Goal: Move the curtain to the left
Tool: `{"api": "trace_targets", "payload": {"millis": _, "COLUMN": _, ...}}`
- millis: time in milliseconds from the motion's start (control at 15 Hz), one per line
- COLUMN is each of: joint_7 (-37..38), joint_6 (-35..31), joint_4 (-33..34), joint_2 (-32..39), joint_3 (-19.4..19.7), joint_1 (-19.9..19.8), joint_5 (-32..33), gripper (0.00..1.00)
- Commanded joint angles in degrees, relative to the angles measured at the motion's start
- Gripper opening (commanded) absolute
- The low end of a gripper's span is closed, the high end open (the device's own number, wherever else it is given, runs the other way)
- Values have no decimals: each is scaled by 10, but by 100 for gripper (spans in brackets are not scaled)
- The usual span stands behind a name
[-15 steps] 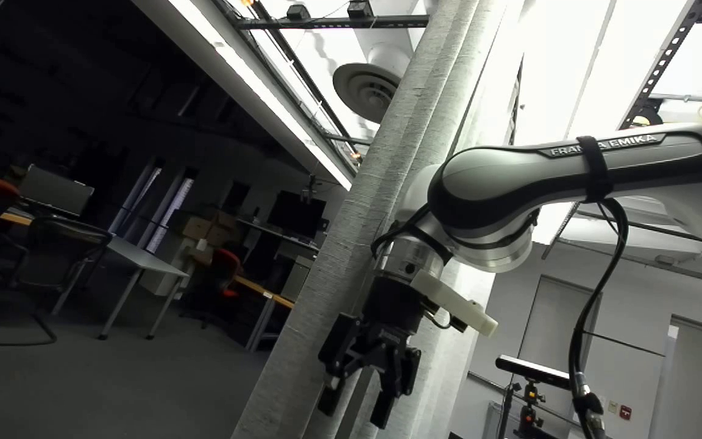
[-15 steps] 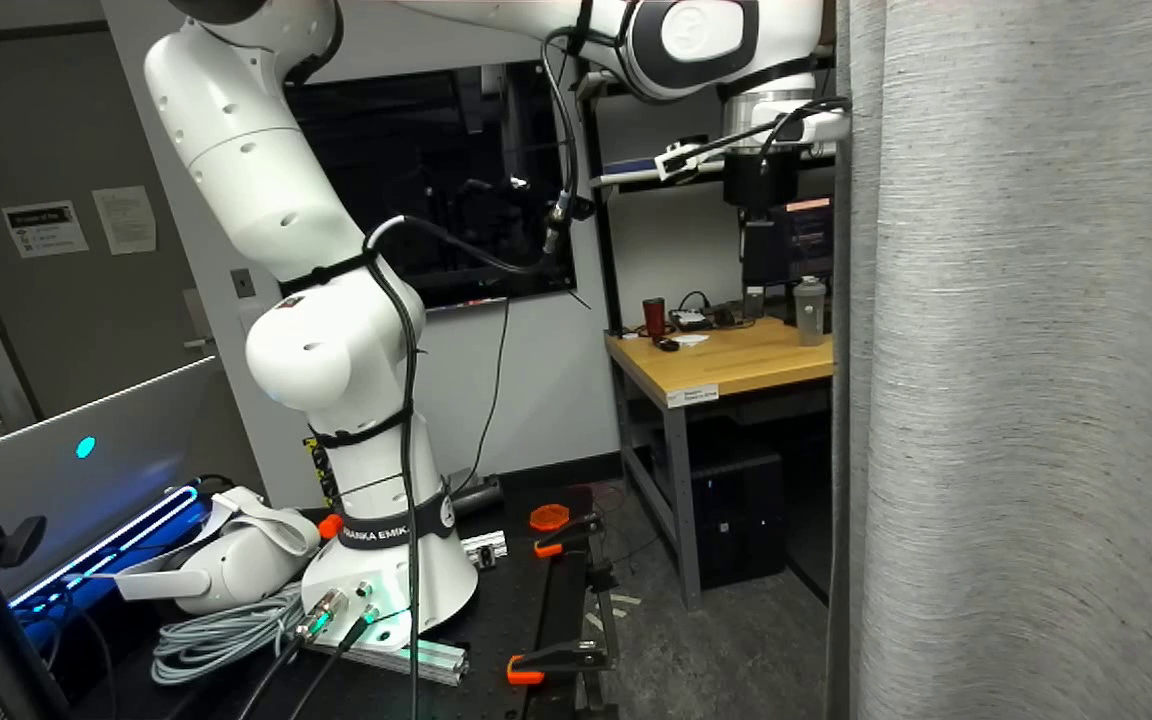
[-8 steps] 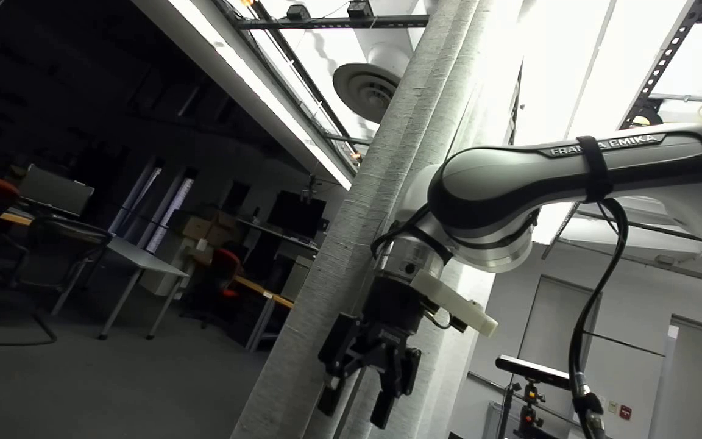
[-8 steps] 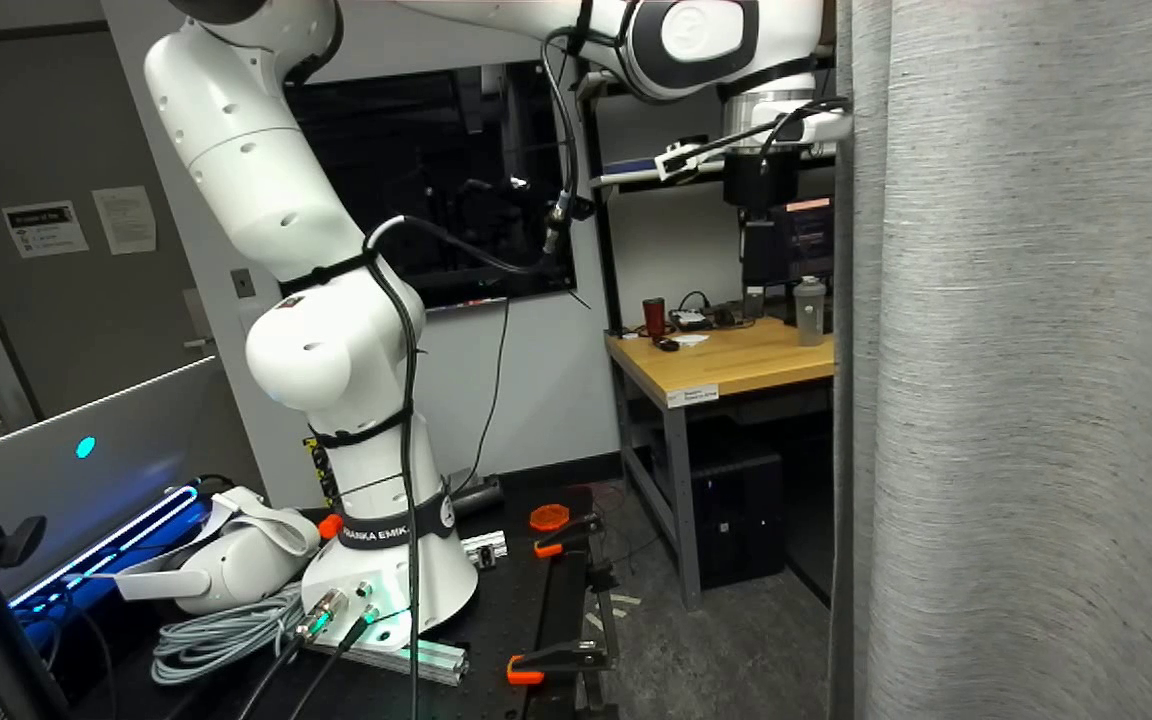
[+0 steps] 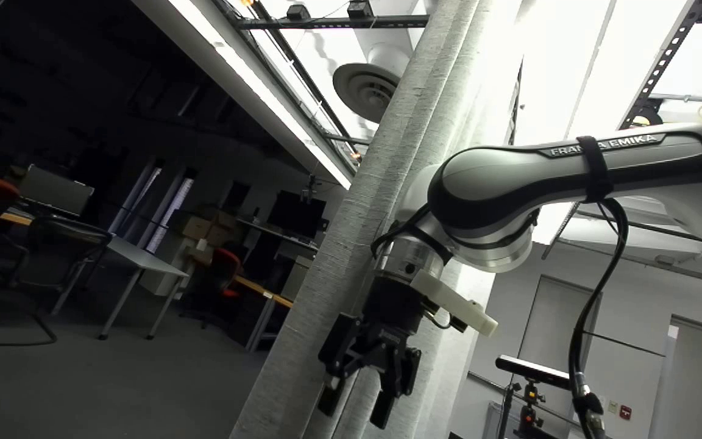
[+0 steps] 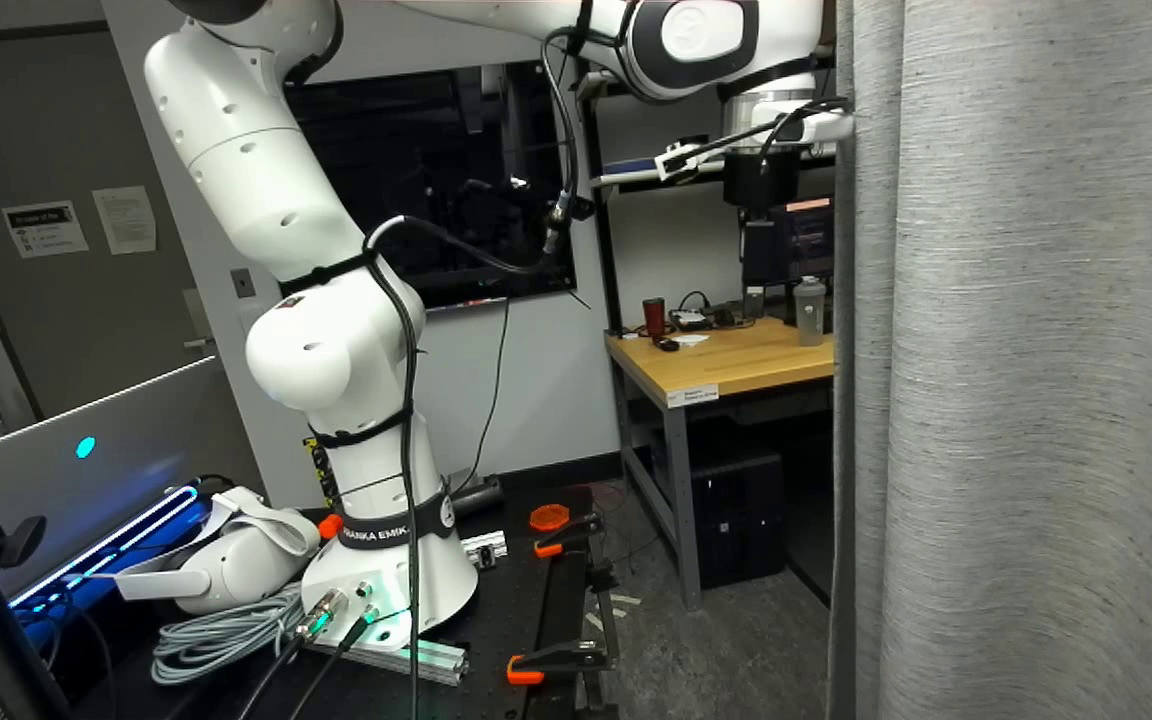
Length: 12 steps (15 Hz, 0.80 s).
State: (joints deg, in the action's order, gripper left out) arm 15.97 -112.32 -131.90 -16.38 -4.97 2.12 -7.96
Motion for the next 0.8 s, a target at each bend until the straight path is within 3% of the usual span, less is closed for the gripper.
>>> {"api": "trace_targets", "payload": {"millis": 0, "joint_7": 0, "joint_6": 1, "joint_4": 1, "joint_2": 0, "joint_3": 0, "joint_1": 0, "joint_5": 0, "gripper": 100}}
{"api": "trace_targets", "payload": {"millis": 467, "joint_7": -4, "joint_6": -3, "joint_4": 18, "joint_2": 10, "joint_3": -2, "joint_1": 2, "joint_5": 4, "gripper": 100}}
{"api": "trace_targets", "payload": {"millis": 733, "joint_7": -1, "joint_6": -41, "joint_4": 34, "joint_2": 12, "joint_3": -9, "joint_1": 3, "joint_5": 13, "gripper": 100}}
